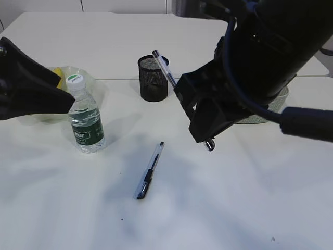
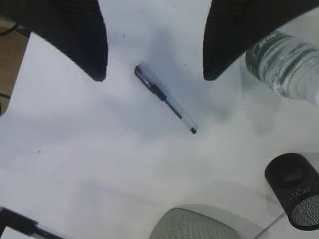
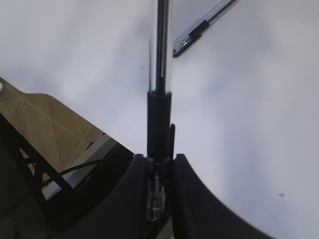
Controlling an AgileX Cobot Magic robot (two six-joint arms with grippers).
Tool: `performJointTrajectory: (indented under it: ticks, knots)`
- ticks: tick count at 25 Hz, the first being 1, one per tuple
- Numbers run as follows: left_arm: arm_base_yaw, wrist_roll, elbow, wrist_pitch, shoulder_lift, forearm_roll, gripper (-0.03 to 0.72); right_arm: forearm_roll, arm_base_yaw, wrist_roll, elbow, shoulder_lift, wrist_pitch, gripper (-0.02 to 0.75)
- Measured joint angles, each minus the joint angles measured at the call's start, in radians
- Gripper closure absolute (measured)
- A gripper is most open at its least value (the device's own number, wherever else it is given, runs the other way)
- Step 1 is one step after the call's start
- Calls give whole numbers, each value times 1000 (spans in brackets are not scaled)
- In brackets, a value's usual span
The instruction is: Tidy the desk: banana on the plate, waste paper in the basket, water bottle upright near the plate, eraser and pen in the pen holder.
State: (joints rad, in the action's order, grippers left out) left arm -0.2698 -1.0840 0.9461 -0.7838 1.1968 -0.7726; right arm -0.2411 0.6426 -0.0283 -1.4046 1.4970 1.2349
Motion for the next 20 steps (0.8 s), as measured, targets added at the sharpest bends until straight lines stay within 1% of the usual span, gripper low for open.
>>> performJointTrajectory:
  ticks: [1,3,5,7,12,17,20]
  knots:
    - [0,0,0,-2,0,-28,263,3,8,0,0,0,0,668]
    - [0,0,0,-18,6,-123,263,3,23,2,0,0,0,668]
    - [0,0,0,-39,23,-245,263,3,29,2,0,0,0,668]
    - [0,0,0,-59,48,-340,263,5,29,2,0,0,0,668]
    - [0,0,0,-127,113,-481,263,5,29,2,0,0,0,668]
    - [0,0,0,-169,150,-566,263,7,29,4,0,0,0,668]
    - [0,0,-30,-143,152,-689,263,7,29,4,-2,0,1,668]
